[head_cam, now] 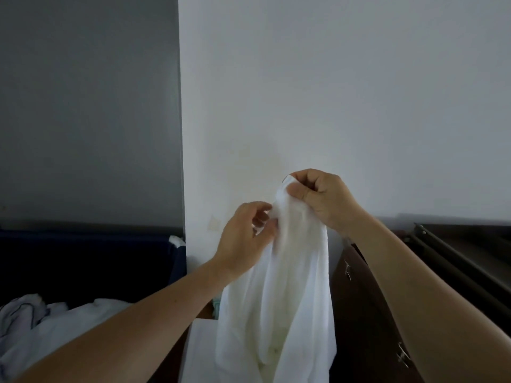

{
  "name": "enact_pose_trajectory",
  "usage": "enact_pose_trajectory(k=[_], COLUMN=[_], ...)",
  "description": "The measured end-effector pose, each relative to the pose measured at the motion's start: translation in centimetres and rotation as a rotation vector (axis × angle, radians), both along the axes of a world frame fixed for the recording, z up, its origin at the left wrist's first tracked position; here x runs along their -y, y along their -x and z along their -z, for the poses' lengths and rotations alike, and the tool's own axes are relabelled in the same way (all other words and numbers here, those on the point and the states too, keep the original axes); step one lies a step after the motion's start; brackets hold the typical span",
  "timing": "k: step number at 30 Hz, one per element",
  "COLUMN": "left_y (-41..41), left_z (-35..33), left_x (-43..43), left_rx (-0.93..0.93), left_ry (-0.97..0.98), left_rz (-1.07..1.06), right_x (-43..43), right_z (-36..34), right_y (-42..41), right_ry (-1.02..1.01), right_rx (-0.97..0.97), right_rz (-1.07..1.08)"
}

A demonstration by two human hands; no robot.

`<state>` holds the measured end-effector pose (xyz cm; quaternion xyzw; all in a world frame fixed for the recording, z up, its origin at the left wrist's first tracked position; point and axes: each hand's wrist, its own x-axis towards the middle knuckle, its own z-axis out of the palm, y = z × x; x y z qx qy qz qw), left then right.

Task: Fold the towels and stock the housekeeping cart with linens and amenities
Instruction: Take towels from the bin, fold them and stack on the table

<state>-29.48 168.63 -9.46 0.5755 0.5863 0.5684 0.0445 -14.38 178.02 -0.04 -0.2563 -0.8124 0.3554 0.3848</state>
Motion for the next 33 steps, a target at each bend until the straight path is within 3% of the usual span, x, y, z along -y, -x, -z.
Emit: enact_pose_trajectory(k=[6,11,14,18,21,25,29,33], left_y=[-0.6,-1.2,-0.7,-0.1,0.6,0.7,1.0,0.1], left_z=[-0.4,0.0,0.5,2.4,4.1,6.7,7.9,7.2], left_x=[0.2,0.5,0.3,0.7,1.6,2.6,2.9,2.0], left_rx=[0.101,0.004,0.024,-0.109,0.06,0.054,0.048,0.09], left_ry=[-0.054,-0.14,0.022,0.191,0.463,0.666,0.701,0.523], left_rz=[0.061,-0.043,0.004,0.106,0.297,0.334,0.273,0.122], right_x=[-0.2,-0.6,-0.5,-0.8,-1.5,-2.0,-1.6,-1.2], right_z=[0.2,0.1,0.0,-0.5,-1.7,-3.4,-2.5,-2.2], right_y=[0.6,0.9,1.2,1.0,0.6,0.5,1.2,1.8], right_ry=[-0.011,-0.01,-0.019,-0.046,-0.066,-0.049,-0.02,-0.011], right_rx=[-0.009,-0.028,-0.029,-0.059,-0.153,-0.259,-0.223,-0.232], right_rz=[-0.023,-0.001,-0.02,0.022,0.136,0.198,0.173,0.151])
